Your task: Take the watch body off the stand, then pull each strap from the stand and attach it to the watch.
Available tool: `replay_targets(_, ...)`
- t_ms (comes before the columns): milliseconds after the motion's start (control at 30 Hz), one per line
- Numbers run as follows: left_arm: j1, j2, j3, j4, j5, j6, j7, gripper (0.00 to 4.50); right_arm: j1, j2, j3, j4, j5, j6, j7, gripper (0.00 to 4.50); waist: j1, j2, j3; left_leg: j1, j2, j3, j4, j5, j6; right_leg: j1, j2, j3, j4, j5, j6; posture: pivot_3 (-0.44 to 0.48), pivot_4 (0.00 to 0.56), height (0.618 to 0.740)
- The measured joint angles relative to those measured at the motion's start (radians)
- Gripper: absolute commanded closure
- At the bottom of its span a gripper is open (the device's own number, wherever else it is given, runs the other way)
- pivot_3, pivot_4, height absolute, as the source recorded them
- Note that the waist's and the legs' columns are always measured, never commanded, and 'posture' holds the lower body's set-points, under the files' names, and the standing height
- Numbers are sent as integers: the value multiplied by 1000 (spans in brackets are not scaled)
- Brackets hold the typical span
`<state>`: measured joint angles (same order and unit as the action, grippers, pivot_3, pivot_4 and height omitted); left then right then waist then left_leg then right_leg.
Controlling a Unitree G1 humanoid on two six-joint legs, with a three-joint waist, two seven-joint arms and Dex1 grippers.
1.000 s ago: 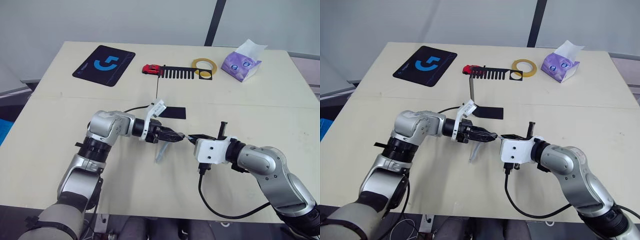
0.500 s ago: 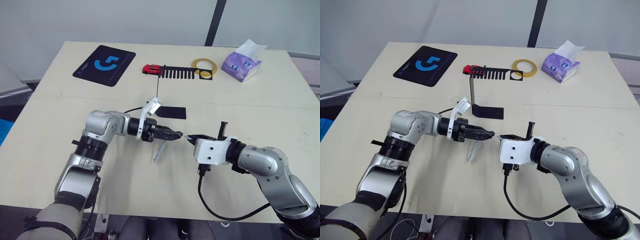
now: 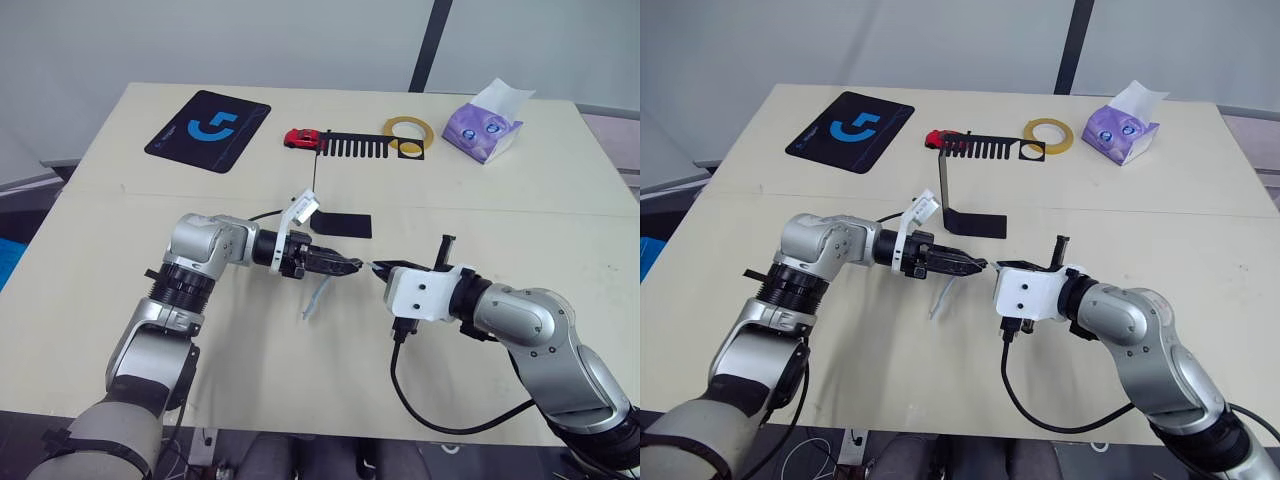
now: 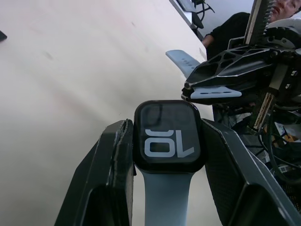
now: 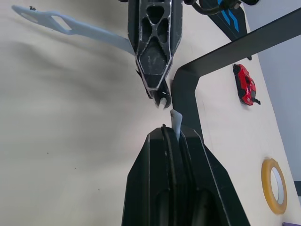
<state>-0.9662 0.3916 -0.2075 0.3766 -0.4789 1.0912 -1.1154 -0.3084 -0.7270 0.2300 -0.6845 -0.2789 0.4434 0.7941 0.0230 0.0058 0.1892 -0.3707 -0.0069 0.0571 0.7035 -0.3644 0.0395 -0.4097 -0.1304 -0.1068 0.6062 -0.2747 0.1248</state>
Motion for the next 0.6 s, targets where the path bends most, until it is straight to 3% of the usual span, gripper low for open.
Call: replay_targets(600, 0, -10, 5, -1, -4, 12, 3, 2795, 0, 0, 8, 4, -11, -8, -2, 4500, 0, 0, 0, 0, 0, 0, 0, 0, 0, 0, 0, 0, 0, 0, 0, 0, 150, 738)
